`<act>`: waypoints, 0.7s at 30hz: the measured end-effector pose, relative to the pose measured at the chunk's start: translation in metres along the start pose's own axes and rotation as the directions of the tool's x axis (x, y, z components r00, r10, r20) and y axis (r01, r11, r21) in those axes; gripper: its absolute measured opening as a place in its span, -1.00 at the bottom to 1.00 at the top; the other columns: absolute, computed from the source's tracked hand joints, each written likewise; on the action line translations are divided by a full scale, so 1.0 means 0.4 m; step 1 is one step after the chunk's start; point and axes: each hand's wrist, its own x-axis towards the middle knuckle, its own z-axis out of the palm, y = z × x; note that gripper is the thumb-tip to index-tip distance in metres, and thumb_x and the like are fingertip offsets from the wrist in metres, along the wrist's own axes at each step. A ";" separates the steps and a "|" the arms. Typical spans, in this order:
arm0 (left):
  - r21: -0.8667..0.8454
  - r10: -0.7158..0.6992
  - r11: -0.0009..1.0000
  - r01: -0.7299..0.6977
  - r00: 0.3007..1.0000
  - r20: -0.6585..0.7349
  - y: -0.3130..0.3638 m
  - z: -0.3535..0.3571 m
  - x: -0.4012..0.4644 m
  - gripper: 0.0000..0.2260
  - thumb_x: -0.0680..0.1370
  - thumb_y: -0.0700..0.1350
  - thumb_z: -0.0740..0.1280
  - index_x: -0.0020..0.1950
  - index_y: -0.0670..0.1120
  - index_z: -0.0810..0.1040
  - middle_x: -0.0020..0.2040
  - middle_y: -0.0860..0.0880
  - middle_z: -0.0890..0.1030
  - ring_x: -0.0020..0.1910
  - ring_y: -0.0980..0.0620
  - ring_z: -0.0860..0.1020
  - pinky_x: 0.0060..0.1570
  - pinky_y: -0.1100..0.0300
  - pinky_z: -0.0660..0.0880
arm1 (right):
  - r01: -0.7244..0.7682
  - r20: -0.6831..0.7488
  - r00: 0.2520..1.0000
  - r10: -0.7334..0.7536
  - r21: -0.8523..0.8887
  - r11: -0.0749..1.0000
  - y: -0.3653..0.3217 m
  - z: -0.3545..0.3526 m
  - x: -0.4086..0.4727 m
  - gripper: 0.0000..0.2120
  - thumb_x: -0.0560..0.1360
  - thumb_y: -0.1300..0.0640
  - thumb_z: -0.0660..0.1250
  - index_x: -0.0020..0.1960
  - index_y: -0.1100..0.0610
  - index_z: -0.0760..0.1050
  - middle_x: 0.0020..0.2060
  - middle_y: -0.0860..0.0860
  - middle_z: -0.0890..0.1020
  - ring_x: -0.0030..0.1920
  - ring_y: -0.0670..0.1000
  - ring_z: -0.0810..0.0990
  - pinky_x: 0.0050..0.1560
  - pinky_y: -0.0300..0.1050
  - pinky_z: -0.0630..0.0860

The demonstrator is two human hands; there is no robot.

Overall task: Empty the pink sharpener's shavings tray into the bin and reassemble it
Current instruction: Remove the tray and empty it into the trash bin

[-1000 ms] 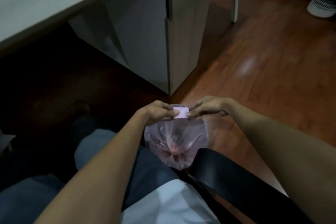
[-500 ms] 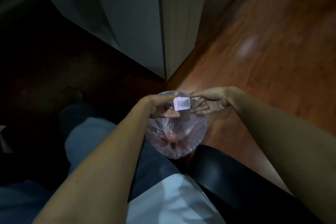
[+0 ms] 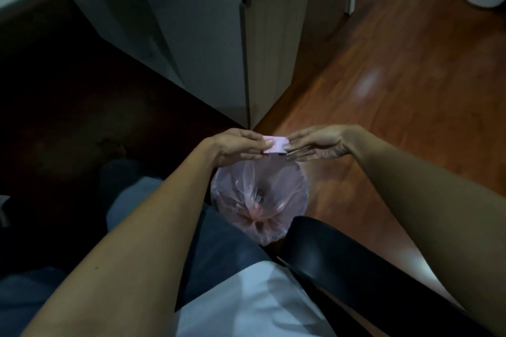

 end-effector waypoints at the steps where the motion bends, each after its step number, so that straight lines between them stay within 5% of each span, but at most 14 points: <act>1: 0.033 0.044 0.998 -0.044 0.999 0.003 0.015 -0.007 -0.006 -0.64 0.50 -0.34 0.46 0.28 -0.34 0.56 -0.05 -0.12 0.71 -0.10 0.05 0.72 0.09 0.20 0.63 | 0.028 0.003 1.000 -0.028 -0.002 1.000 -0.016 -0.005 -0.004 -0.61 0.45 0.46 0.44 0.23 0.20 0.57 -0.09 0.04 0.75 -0.03 -0.02 0.71 0.05 -0.17 0.63; 4: 0.137 0.175 0.976 -0.171 0.984 -0.018 0.070 -0.020 -0.028 -0.69 0.42 -0.44 0.50 0.11 -0.21 0.63 -0.02 -0.15 0.70 -0.06 0.00 0.70 -0.08 0.25 0.64 | 0.105 0.020 0.994 -0.104 -0.067 0.992 -0.102 -0.012 -0.032 -0.64 0.50 0.43 0.39 0.22 0.13 0.61 0.08 0.07 0.69 0.06 0.01 0.68 0.07 -0.15 0.64; 8: 0.257 0.353 0.912 -0.320 0.931 -0.094 0.160 -0.014 -0.095 -0.61 0.32 -0.41 0.56 0.07 -0.13 0.64 0.08 -0.19 0.66 0.09 -0.09 0.60 0.31 -0.07 0.48 | 0.207 0.014 0.978 -0.207 -0.033 0.978 -0.214 0.019 -0.082 -0.61 0.46 0.49 0.39 0.19 0.14 0.59 0.08 0.09 0.70 0.06 0.02 0.70 0.15 -0.12 0.62; 14: 0.471 0.585 0.745 -0.472 0.802 -0.123 0.300 0.001 -0.218 -0.52 0.38 -0.29 0.59 0.28 -0.17 0.62 0.17 -0.09 0.68 0.06 0.12 0.61 -0.04 0.45 0.54 | 0.376 -0.016 0.926 -0.376 -0.025 0.926 -0.360 0.065 -0.191 -0.56 0.41 0.56 0.40 0.13 0.13 0.55 0.06 0.07 0.69 0.01 -0.01 0.70 0.12 -0.12 0.55; 16: 0.520 0.640 0.689 -0.505 0.760 -0.110 0.360 0.007 -0.272 -0.52 0.39 -0.25 0.59 0.29 -0.12 0.61 0.13 -0.01 0.68 0.03 0.16 0.63 -0.10 0.48 0.52 | 0.432 -0.023 0.901 -0.433 -0.023 0.901 -0.421 0.074 -0.227 -0.55 0.40 0.57 0.40 0.13 0.13 0.55 0.10 0.10 0.67 0.02 0.01 0.70 0.19 -0.07 0.52; 19: 0.573 0.701 0.618 -0.538 0.707 -0.093 0.444 0.000 -0.346 -0.50 0.39 -0.20 0.59 0.31 -0.08 0.61 0.16 -0.02 0.69 0.08 0.11 0.65 0.10 0.27 0.53 | 0.514 -0.015 0.857 -0.514 -0.028 0.857 -0.511 0.095 -0.279 -0.54 0.37 0.58 0.41 0.15 0.18 0.54 0.15 0.17 0.63 0.08 0.09 0.67 0.27 0.00 0.52; 21: 0.609 0.736 0.572 -0.550 0.671 -0.085 0.496 -0.011 -0.395 -0.47 0.36 -0.14 0.61 0.32 -0.07 0.61 0.16 -0.02 0.70 0.15 0.03 0.66 0.25 0.09 0.54 | 0.564 -0.009 0.825 -0.566 -0.056 0.824 -0.570 0.113 -0.309 -0.54 0.37 0.58 0.41 0.14 0.18 0.54 0.08 0.14 0.66 -0.01 0.03 0.72 0.11 -0.09 0.63</act>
